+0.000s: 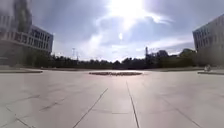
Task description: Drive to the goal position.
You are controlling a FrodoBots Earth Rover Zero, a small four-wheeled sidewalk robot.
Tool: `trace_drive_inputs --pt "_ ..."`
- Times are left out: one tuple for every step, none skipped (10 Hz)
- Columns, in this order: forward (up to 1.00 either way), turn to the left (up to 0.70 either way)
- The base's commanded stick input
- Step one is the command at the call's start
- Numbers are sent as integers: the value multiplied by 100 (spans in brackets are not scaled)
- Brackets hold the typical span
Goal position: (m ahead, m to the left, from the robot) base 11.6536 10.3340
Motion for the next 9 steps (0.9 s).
trace_drive_inputs --pt "50 50" --pt "50 50" --pt "50 6" --pt "50 0" --pt "50 0" --pt "50 0" --pt "50 0" --pt "50 0" --pt "50 0"
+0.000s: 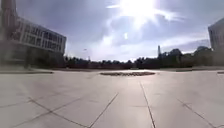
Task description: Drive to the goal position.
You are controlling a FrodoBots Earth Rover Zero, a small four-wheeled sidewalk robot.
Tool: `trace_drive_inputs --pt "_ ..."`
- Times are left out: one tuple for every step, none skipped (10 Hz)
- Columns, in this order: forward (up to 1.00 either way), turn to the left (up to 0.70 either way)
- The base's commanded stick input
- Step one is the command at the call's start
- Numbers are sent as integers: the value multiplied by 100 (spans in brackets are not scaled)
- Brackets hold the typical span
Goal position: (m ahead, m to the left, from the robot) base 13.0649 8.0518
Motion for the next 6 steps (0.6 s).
trace_drive_inputs --pt "50 0" --pt "50 0" --pt "50 0" --pt "50 0" --pt "50 0" --pt "50 0"
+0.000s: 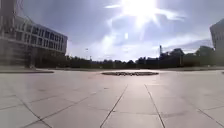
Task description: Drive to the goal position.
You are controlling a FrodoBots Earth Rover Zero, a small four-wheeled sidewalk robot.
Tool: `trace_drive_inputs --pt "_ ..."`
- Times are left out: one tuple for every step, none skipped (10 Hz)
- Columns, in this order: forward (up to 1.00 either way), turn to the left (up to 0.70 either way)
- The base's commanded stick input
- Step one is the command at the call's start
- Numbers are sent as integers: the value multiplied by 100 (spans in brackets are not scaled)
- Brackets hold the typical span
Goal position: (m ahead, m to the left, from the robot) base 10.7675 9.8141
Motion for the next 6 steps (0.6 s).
trace_drive_inputs --pt "50 0" --pt "50 0" --pt "50 0" --pt "50 -18" --pt "50 -50" --pt "50 -50"
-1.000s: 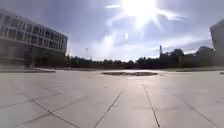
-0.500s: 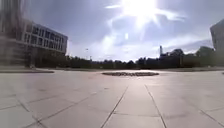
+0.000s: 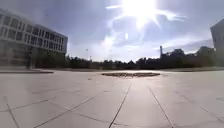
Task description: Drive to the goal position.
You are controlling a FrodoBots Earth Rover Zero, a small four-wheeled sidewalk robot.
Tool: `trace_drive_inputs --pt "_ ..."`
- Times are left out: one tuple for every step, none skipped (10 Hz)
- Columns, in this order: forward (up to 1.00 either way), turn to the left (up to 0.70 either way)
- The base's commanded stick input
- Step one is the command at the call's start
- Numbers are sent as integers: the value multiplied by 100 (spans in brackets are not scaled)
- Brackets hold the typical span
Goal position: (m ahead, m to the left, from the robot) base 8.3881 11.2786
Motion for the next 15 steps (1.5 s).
trace_drive_inputs --pt "50 -50" --pt "50 -50" --pt "50 -50" --pt "50 -50" --pt "50 -50" --pt "50 -50" --pt "50 -50" --pt "50 -11" --pt "50 -1" --pt "50 0" --pt "50 0" --pt "50 0" --pt "50 0" --pt "50 0" --pt "50 0"
